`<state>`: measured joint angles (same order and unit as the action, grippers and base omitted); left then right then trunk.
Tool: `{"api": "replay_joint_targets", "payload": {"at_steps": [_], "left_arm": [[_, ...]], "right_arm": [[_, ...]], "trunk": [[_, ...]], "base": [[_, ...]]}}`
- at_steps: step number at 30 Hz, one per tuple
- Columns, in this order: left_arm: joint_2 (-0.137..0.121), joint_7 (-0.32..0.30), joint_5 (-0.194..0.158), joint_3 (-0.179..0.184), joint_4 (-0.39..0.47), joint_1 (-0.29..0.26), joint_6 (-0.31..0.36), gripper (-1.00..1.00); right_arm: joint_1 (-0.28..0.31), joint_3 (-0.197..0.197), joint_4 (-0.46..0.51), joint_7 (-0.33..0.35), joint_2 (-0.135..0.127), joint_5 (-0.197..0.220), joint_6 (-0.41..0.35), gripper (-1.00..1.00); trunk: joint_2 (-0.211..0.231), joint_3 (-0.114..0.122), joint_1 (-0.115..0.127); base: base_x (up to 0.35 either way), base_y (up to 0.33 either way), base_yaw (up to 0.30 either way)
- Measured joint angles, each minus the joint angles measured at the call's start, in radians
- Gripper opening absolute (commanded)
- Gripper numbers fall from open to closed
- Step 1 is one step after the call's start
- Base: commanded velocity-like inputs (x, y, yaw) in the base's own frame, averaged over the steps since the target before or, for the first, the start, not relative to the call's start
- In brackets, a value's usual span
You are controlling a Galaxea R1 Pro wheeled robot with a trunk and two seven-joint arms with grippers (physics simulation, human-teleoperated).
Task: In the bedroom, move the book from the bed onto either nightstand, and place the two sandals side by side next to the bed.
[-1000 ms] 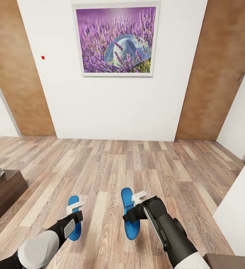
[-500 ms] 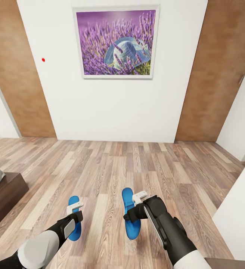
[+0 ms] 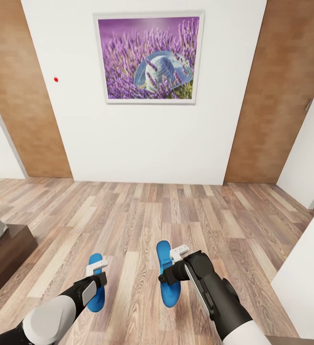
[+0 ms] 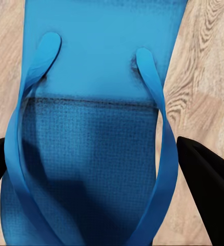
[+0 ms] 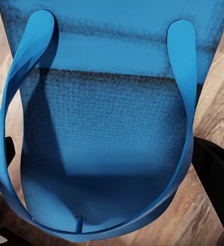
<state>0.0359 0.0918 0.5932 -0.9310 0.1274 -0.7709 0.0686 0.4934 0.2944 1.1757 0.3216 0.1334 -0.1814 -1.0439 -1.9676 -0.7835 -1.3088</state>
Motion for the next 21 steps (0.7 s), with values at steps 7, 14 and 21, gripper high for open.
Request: {"api": "replay_joint_targets", "payload": {"at_steps": [7,14,21], "left_arm": [[-0.001,0.0,-0.001,0.0,0.001,0.0,0.042,-1.0],[-0.001,0.0,0.0,0.0,0.002,0.0,0.054,-1.0],[-0.002,0.003,-0.001,0.0,0.002,0.0,0.056,-1.0]], "right_arm": [[0.0,0.001,0.0,0.0,0.0,0.0,0.0,-1.0],[-0.001,0.003,0.006,0.001,0.0,0.005,0.0,-1.0],[-0.002,0.005,0.007,0.002,0.0,0.007,0.0,-1.0]], "trunk": [[0.049,0.022,0.027],[0.098,0.044,0.054],[0.147,0.065,0.081]], "base": [[0.0,0.0,0.0],[0.0,0.0,0.0],[0.0,0.0,-0.027]]}}
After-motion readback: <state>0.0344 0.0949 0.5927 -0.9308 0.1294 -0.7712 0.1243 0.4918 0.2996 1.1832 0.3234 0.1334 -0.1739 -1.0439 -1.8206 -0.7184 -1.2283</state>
